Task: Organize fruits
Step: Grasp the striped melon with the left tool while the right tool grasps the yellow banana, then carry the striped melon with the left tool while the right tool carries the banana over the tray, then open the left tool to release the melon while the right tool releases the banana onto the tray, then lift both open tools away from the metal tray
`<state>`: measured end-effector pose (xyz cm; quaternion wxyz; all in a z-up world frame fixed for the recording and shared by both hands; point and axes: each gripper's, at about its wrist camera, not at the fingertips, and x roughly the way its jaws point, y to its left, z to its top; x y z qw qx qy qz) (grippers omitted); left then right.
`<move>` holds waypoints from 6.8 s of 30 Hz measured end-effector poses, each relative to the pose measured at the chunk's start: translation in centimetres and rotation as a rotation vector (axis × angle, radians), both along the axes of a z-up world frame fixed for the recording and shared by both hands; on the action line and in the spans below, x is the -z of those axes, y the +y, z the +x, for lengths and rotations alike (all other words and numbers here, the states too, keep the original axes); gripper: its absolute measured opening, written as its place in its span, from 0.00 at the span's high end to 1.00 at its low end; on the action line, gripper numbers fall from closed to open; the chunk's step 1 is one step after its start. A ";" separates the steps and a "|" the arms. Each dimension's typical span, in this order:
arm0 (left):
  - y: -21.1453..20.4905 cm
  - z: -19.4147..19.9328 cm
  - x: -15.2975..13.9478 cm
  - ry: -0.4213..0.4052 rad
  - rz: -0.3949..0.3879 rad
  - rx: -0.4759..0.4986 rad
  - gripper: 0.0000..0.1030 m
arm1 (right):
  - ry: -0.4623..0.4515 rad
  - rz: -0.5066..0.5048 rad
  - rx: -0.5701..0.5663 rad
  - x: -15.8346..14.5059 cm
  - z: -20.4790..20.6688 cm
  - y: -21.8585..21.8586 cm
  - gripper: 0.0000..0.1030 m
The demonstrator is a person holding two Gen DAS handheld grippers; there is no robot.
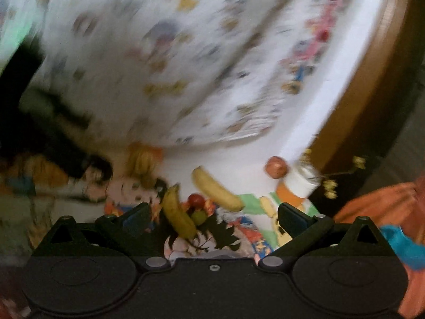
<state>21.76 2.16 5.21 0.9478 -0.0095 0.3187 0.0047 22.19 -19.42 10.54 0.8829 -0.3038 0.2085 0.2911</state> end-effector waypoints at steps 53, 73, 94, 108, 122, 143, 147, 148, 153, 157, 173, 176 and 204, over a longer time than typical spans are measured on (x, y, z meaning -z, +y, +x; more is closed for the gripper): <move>2.4 8.9 5.0 0.088 -0.280 -0.178 0.45 | 0.168 -0.178 -0.135 10.3 8.0 7.8 0.67; 1.0 2.8 2.4 0.062 -0.291 -0.085 0.46 | 0.014 -0.059 -0.005 5.9 1.2 4.1 0.68; -9.0 -3.3 1.4 0.104 -0.293 0.199 0.46 | 0.055 0.268 0.421 3.2 -9.5 -7.4 0.68; -12.8 -3.7 2.8 0.174 -0.202 0.266 0.46 | 0.176 0.460 0.619 6.7 -12.0 -10.6 0.68; -13.4 -3.6 3.5 0.196 -0.176 0.276 0.45 | 0.254 0.527 0.663 8.2 -11.3 -11.8 0.68; -12.9 -3.6 3.4 0.197 -0.198 0.262 0.45 | 0.253 0.531 0.674 8.3 -11.5 -11.8 0.74; -12.4 -3.9 3.1 0.188 -0.210 0.266 0.43 | 0.246 0.532 0.673 8.0 -11.8 -11.7 0.67; -12.4 -4.1 3.0 0.183 -0.212 0.268 0.42 | 0.240 0.530 0.673 7.8 -12.0 -11.6 0.65; -11.7 -5.0 1.8 0.153 -0.219 0.253 0.27 | 0.208 0.531 0.692 7.0 -12.8 -11.5 0.48; -10.6 -6.1 0.9 0.117 -0.202 0.218 0.15 | 0.180 0.525 0.705 6.3 -13.6 -11.3 0.34; -5.5 -12.3 -0.7 0.023 -0.086 0.164 0.00 | 0.187 0.536 0.602 3.4 -18.6 -8.7 0.01; -4.3 -13.8 -0.3 0.032 -0.058 0.172 0.00 | 0.195 0.476 0.574 3.5 -19.6 -7.4 0.01; 1.7 -15.6 -0.3 0.061 0.031 0.048 0.00 | 0.227 0.403 0.496 4.0 -20.5 -5.6 0.01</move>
